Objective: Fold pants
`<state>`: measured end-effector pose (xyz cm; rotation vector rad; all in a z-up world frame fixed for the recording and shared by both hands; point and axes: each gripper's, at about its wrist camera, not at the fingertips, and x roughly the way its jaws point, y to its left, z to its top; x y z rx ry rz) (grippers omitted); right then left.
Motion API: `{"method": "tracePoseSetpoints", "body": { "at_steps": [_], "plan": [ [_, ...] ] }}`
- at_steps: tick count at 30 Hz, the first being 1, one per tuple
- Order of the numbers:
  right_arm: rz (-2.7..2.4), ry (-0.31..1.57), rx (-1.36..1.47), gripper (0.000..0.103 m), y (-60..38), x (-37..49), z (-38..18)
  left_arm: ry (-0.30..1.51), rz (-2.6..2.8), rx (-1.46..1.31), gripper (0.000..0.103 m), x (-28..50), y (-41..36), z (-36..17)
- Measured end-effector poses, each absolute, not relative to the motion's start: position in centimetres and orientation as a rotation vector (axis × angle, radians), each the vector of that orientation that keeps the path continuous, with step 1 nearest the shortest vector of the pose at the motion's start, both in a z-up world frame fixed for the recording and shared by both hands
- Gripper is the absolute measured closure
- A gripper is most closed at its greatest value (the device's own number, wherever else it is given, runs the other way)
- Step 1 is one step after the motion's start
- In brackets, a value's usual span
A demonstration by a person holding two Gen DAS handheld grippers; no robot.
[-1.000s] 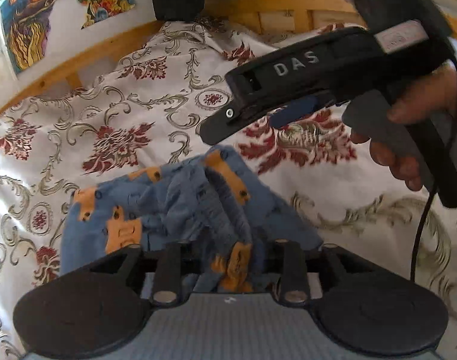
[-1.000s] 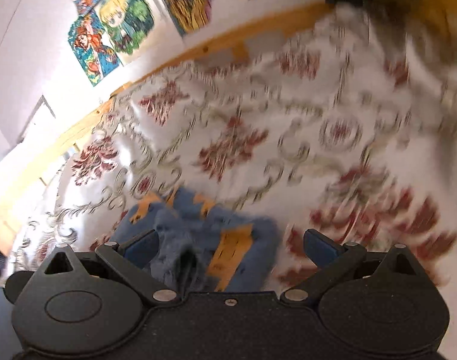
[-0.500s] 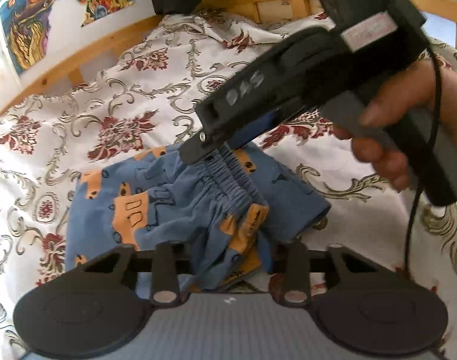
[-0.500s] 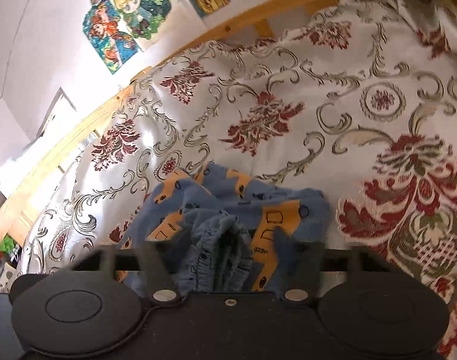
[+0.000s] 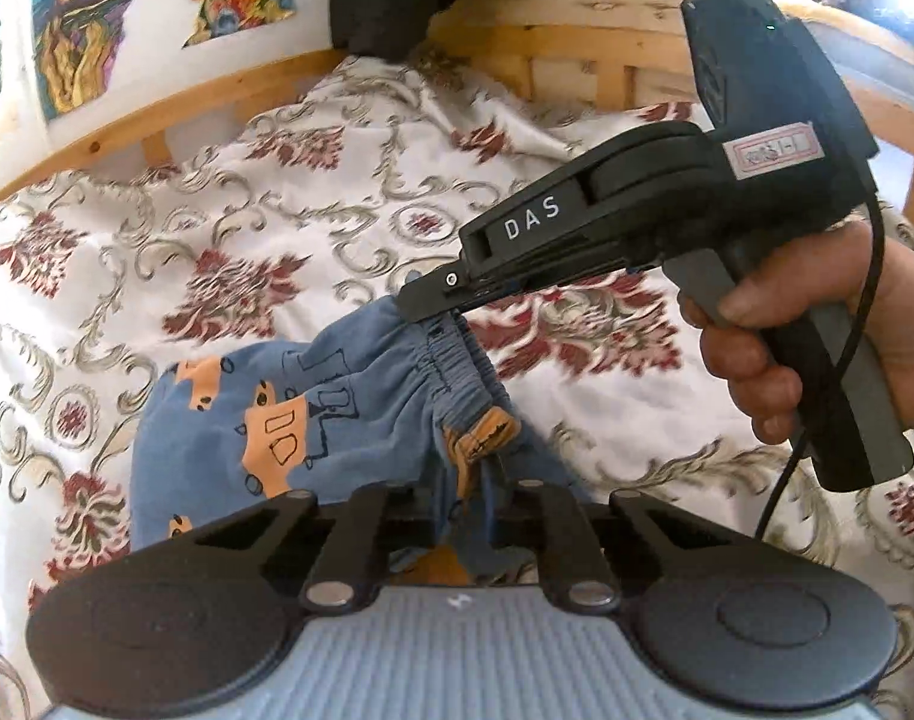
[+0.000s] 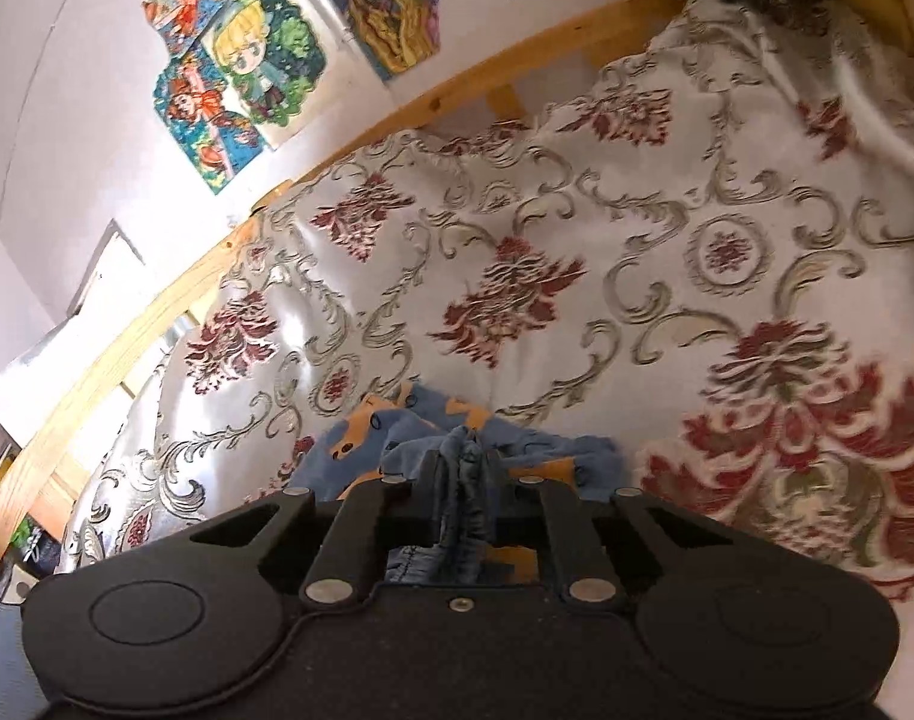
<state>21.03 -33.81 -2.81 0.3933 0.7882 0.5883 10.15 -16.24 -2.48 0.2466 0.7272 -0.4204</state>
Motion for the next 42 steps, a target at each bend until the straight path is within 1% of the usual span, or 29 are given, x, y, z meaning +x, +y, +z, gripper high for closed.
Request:
{"method": "tracePoseSetpoints", "body": {
  "at_steps": [4,5,6,7,8,9,10,12,13,14,15,16,17,20,22,24,26,29,31,33,35,37,40,42],
  "plan": [
    [0.540,0.834,0.346,0.090,-34.8,21.4,-3.4,0.739,-0.455,0.266,0.089,10.4,-17.6,-3.2],
    [0.532,0.849,0.329,0.088,-34.8,21.4,-3.8,0.749,-0.461,0.285,0.088,10.5,-18.0,-3.8],
    [0.525,0.868,0.301,0.083,-34.6,21.5,-4.3,0.765,-0.466,0.302,0.086,10.7,-18.1,-4.4],
    [0.507,0.879,0.261,0.078,-34.4,21.5,-4.8,0.787,-0.469,0.309,0.078,10.9,-18.1,-4.9],
    [0.482,0.884,0.218,0.065,-34.1,21.3,-5.3,0.808,-0.473,0.297,0.073,10.9,-17.8,-5.2],
    [0.455,0.883,0.177,0.054,-33.9,21.2,-5.4,0.818,-0.485,0.264,0.062,10.7,-17.1,-5.2],
    [0.437,0.870,0.143,0.049,-33.7,20.9,-5.4,0.817,-0.499,0.226,0.052,10.5,-16.3,-5.0],
    [0.410,0.806,0.090,0.028,-33.5,20.3,-4.7,0.769,-0.501,0.144,0.047,9.7,-14.2,-3.9],
    [0.395,0.764,0.074,0.023,-33.3,20.0,-4.2,0.721,-0.459,0.116,0.042,9.4,-13.0,-3.3],
    [0.388,0.711,0.059,0.015,-33.0,19.5,-3.7,0.682,-0.400,0.103,0.039,9.3,-12.1,-2.8],
    [0.394,0.681,0.046,0.008,-32.6,19.2,-3.4,0.647,-0.320,0.091,0.028,9.4,-11.2,-2.4],
    [0.405,0.659,0.031,0.005,-32.1,19.0,-3.3,0.620,-0.225,0.075,0.017,9.8,-10.3,-2.1],
    [0.418,0.641,0.007,0.004,-31.3,18.6,-3.3,0.613,-0.125,0.045,0.015,10.5,-9.1,-2.1],
    [0.431,0.658,-0.102,0.004,-28.9,17.6,-4.0,0.668,-0.006,-0.057,0.015,12.2,-5.8,-3.5],
    [0.414,0.697,-0.195,0.004,-27.5,16.9,-4.8,0.714,0.048,-0.051,0.015,12.6,-4.3,-5.3],
    [0.399,0.731,-0.299,0.003,-26.8,15.8,-5.6,0.777,0.077,-0.042,0.014,12.3,-3.0,-7.0],
    [0.388,0.737,-0.369,0.001,-27.0,14.5,-6.0,0.780,0.053,-0.074,0.010,11.0,-1.5,-8.5],
    [0.389,0.786,-0.323,0.001,-28.5,13.5,-5.8,0.759,0.024,-0.048,0.009,9.4,-0.7,-8.7],
    [0.374,0.835,-0.230,0.001,-30.0,13.2,-5.3,0.763,0.013,-0.007,0.008,8.7,-0.8,-8.0],
    [0.360,0.802,-0.143,0.001,-31.3,12.3,-4.2,0.776,0.012,0.017,0.008,8.5,-1.1,-7.0],
    [0.322,0.709,-0.123,0.001,-31.6,12.2,-3.0,0.738,0.000,0.014,0.007,8.4,-1.2,-5.5],
    [0.307,0.631,-0.128,0.001,-30.9,13.1,-2.4,0.677,-0.044,0.015,0.003,9.2,-1.4,-4.1],
    [0.346,0.553,-0.132,0.001,-28.6,15.7,-2.3,0.651,-0.040,0.018,0.002,13.3,-2.4,-3.1],
    [0.375,0.552,-0.168,0.001,-27.0,17.3,-3.5,0.668,-0.033,0.001,0.002,16.1,-2.9,-3.5]
  ]
}}
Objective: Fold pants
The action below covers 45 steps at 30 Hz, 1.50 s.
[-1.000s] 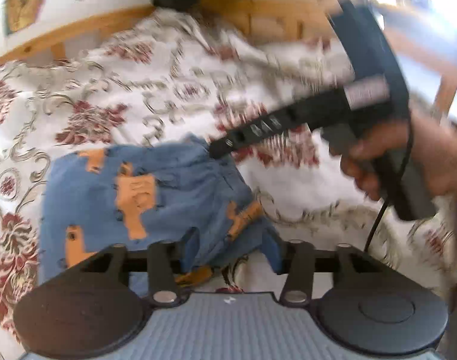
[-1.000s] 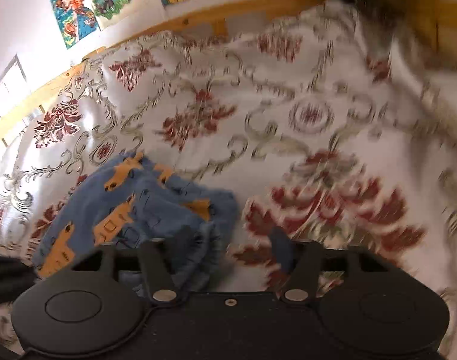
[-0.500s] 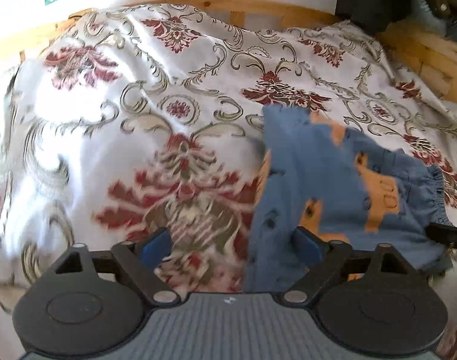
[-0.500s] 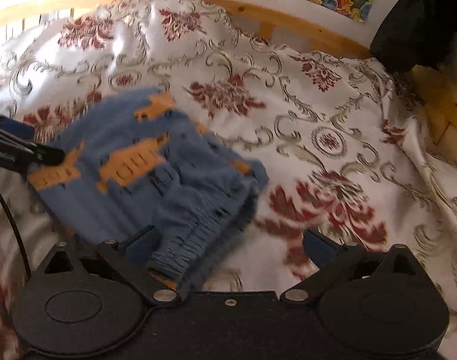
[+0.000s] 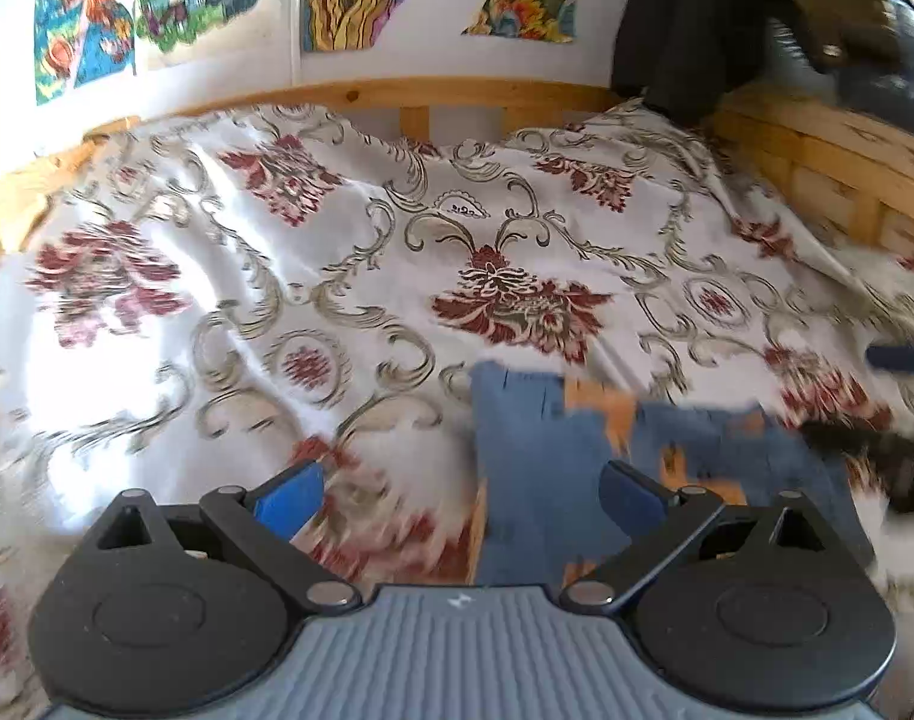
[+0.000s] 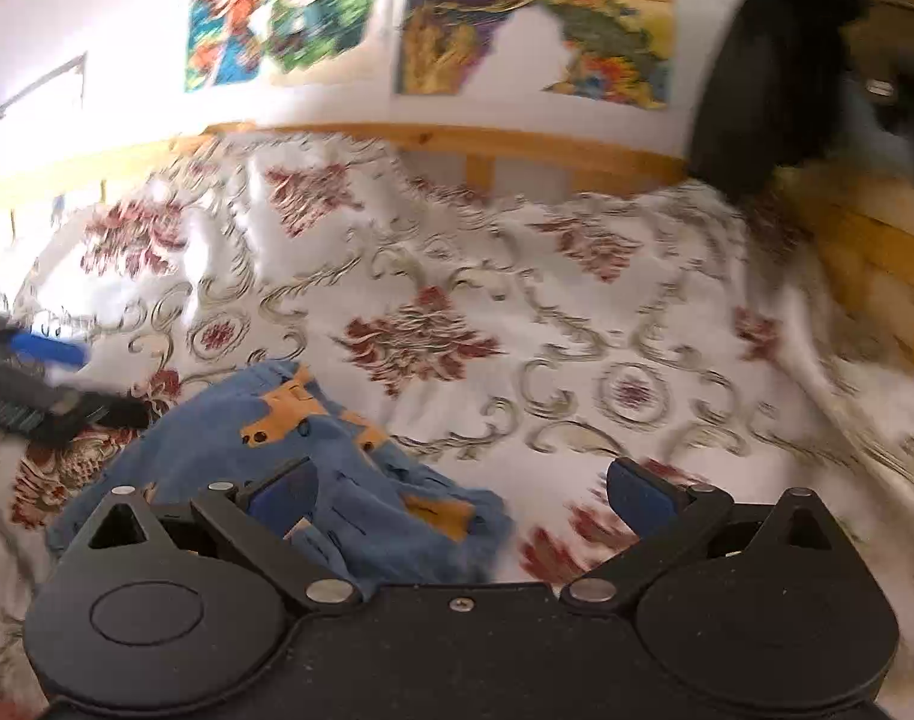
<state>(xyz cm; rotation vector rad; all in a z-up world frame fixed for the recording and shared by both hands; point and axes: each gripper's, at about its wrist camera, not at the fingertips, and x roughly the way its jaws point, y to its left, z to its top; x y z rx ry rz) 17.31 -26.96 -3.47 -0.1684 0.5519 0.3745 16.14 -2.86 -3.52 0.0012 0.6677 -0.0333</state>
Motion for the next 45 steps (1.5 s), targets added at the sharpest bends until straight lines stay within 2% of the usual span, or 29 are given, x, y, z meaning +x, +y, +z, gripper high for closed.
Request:
{"method": "tracePoseSetpoints", "body": {
  "at_steps": [4,7,13,17,20,22,28,31,35,45],
  "plan": [
    [0.319,0.593,-0.237,0.001,-26.6,19.2,-6.6,0.759,0.024,0.031,0.001,20.4,-2.5,-7.0],
    [0.286,0.642,-0.163,0.001,-29.8,19.8,-7.3,0.765,-0.021,-0.078,0.000,20.2,-0.5,-8.6],
    [0.149,0.634,0.061,0.001,-34.9,18.9,-4.8,0.800,0.029,-0.238,0.001,17.8,1.2,-6.9],
    [0.297,0.639,0.021,0.001,-32.1,16.4,-3.7,0.801,0.026,-0.174,0.000,15.0,-0.2,-6.2],
    [0.397,0.768,-0.127,0.001,-28.5,15.5,-5.0,0.886,0.038,-0.101,0.001,13.5,-1.5,-7.5],
    [0.396,0.862,-0.235,0.001,-27.1,15.1,-6.5,0.861,0.039,-0.069,0.001,12.0,-2.0,-8.0],
    [0.438,1.015,-0.152,0.001,-29.1,14.7,-6.4,0.845,0.030,-0.010,0.001,10.1,-2.1,-7.7],
    [0.450,1.070,-0.261,0.001,-29.4,13.6,-6.6,0.844,0.027,0.005,0.001,9.7,-2.3,-7.6],
    [0.439,1.053,-0.353,0.001,-30.1,12.8,-6.2,0.849,0.024,0.025,0.001,9.1,-2.5,-7.5],
    [0.392,0.978,-0.198,0.001,-32.9,14.3,-4.5,0.942,0.017,-0.014,0.000,8.4,-1.7,-7.4]
  ]
}}
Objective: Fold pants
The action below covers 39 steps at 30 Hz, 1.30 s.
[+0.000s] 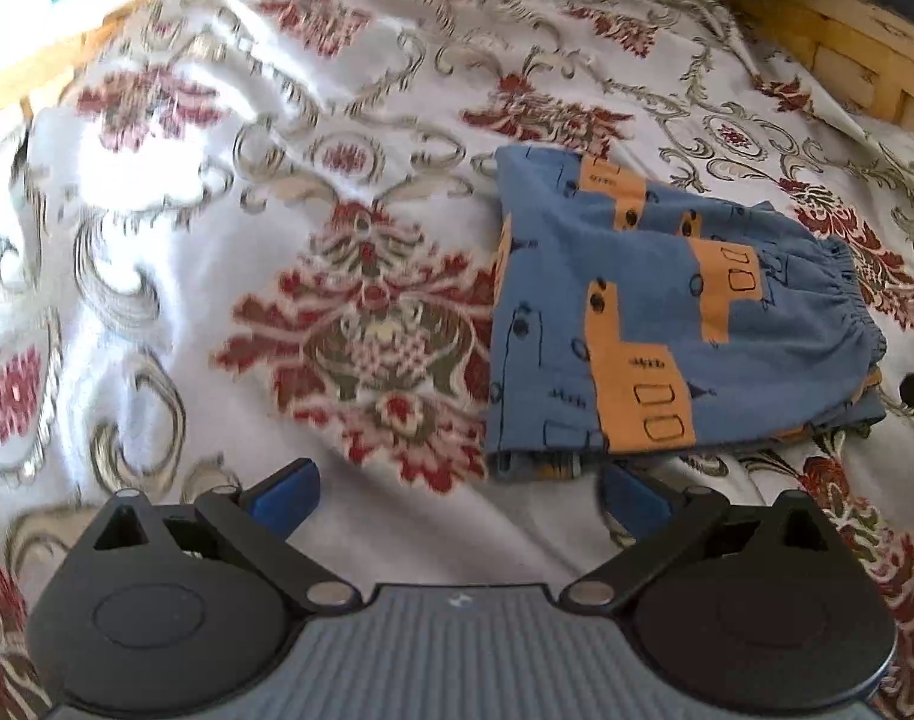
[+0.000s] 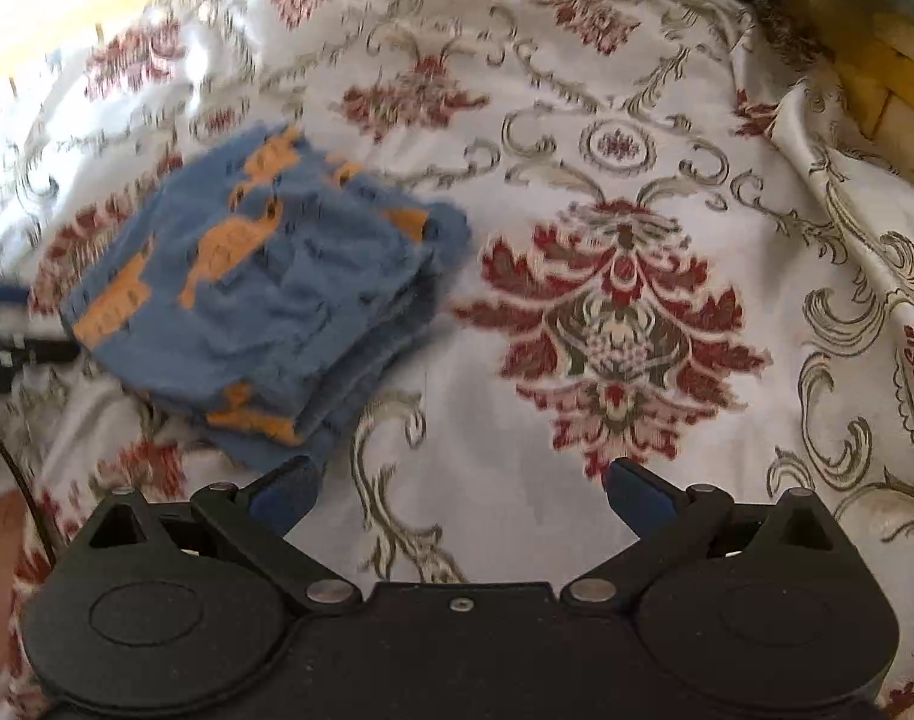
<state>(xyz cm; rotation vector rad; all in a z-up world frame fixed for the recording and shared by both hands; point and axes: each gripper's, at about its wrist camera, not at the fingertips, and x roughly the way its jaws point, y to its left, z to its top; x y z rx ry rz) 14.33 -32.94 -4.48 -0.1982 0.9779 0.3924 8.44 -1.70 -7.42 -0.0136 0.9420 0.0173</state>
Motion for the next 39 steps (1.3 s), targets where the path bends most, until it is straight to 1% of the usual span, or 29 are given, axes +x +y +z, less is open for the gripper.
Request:
{"method": "tracePoseSetpoints", "body": {
  "at_steps": [3,9,15,18,20,24,29,31,32,33,34,35,36,37,38,39],
  "plan": [
    [0.400,0.937,-0.133,0.001,-33.4,14.7,-3.8,0.941,0.009,-0.053,0.000,8.0,-1.4,-7.0],
    [0.422,0.927,-0.014,0.001,-34.2,15.2,-3.8,0.903,-0.079,-0.099,0.000,8.1,-1.4,-5.3],
    [0.503,0.760,0.168,0.001,-34.4,15.6,-3.6,0.898,-0.143,-0.179,0.000,11.2,-1.2,-5.1],
    [0.575,0.708,0.202,0.001,-33.8,17.3,-4.1,0.905,-0.156,-0.232,0.000,12.7,-0.8,-5.7],
    [0.588,0.718,0.232,0.001,-33.7,19.0,-4.9,0.913,-0.170,-0.250,0.000,13.4,-0.5,-6.2],
    [0.613,0.815,0.333,0.001,-34.1,22.5,-7.4,0.946,-0.205,-0.255,0.000,14.1,-0.3,-7.4],
    [0.623,0.816,0.454,0.004,-35.2,23.6,-9.2,0.940,-0.250,-0.212,0.000,13.4,-0.5,-7.7],
    [0.624,0.815,0.463,0.012,-35.3,23.5,-9.1,0.937,-0.258,-0.205,0.004,13.1,-0.6,-7.6],
    [0.628,0.819,0.464,0.020,-35.2,23.5,-9.1,0.936,-0.263,-0.206,0.006,13.1,-0.6,-7.4],
    [0.628,0.826,0.463,0.027,-35.1,23.4,-9.1,0.937,-0.269,-0.210,0.011,13.1,-0.6,-7.4],
    [0.626,0.831,0.460,0.029,-35.1,23.4,-9.1,0.942,-0.271,-0.216,0.014,13.2,-0.6,-7.3],
    [0.618,0.835,0.455,0.035,-34.9,23.3,-9.2,0.948,-0.269,-0.225,0.016,13.3,-0.6,-7.4],
    [0.603,0.840,0.452,0.044,-34.8,23.3,-9.3,0.955,-0.267,-0.238,0.019,13.4,-0.4,-7.4],
    [0.589,0.847,0.455,0.048,-34.7,23.3,-9.4,0.960,-0.263,-0.256,0.021,13.5,-0.2,-7.5],
    [0.579,0.854,0.467,0.056,-34.6,23.3,-9.6,0.964,-0.255,-0.283,0.023,13.6,0.1,-7.6],
    [0.575,0.859,0.482,0.060,-34.6,23.2,-9.7,0.967,-0.246,-0.307,0.026,13.6,0.4,-7.8]
  ]
}}
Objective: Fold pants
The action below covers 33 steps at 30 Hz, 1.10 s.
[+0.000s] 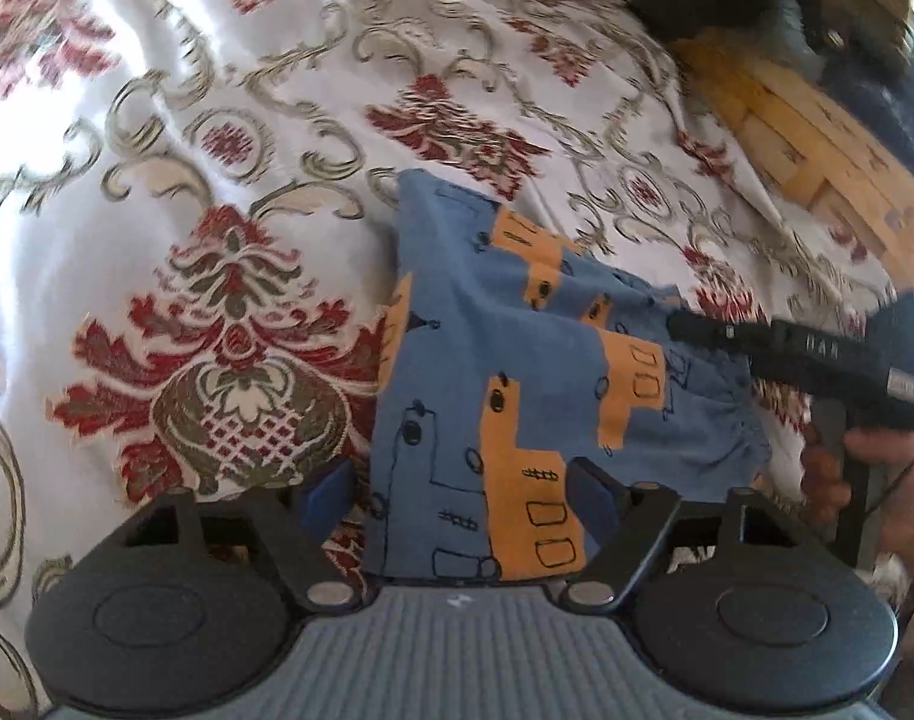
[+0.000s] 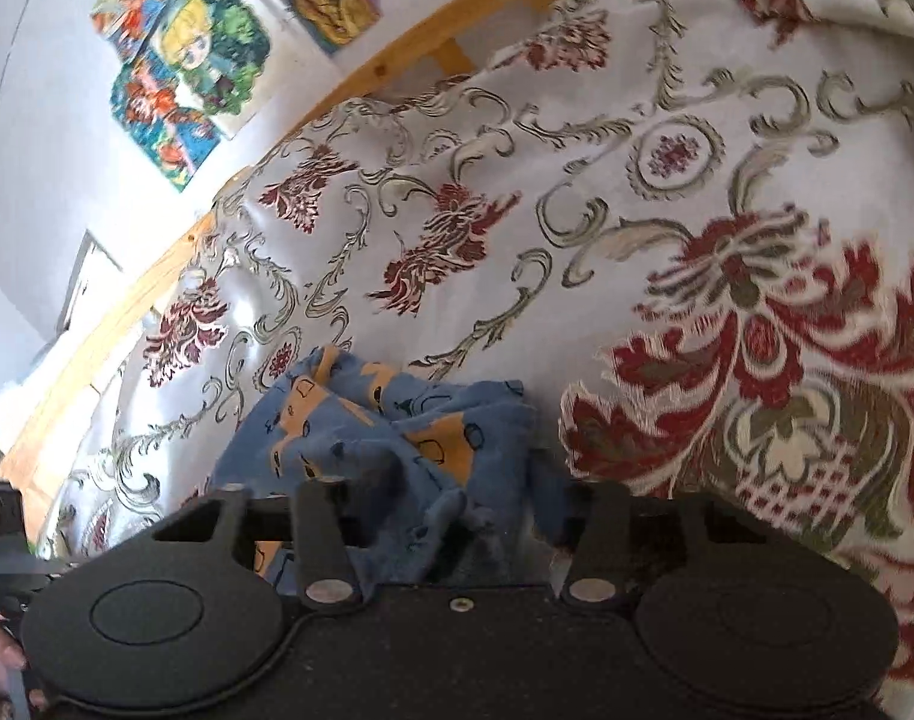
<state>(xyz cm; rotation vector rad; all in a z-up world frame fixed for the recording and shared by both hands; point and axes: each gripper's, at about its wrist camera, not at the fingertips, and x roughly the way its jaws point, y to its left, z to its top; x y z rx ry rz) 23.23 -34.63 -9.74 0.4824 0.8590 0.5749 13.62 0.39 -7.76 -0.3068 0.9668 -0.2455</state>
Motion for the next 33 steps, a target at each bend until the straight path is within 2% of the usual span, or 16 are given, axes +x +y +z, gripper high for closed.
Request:
{"method": "tracePoseSetpoints", "body": {
  "at_steps": [6,13,28,33],
  "plan": [
    [0.541,0.852,0.456,0.071,-33.9,22.7,-9.7,0.997,-0.191,-0.318,0.053,13.8,0.6,-7.9],
    [0.518,0.808,0.364,0.076,-32.9,21.7,-8.7,1.004,-0.111,-0.235,0.071,13.6,-1.4,-6.7],
    [0.514,0.715,0.206,0.079,-31.4,20.2,-7.0,0.999,-0.056,-0.134,0.085,13.2,-3.3,-5.5],
    [0.505,0.668,0.147,0.082,-30.8,19.5,-6.4,0.984,-0.055,-0.133,0.087,12.9,-3.6,-4.8]
  ]
}}
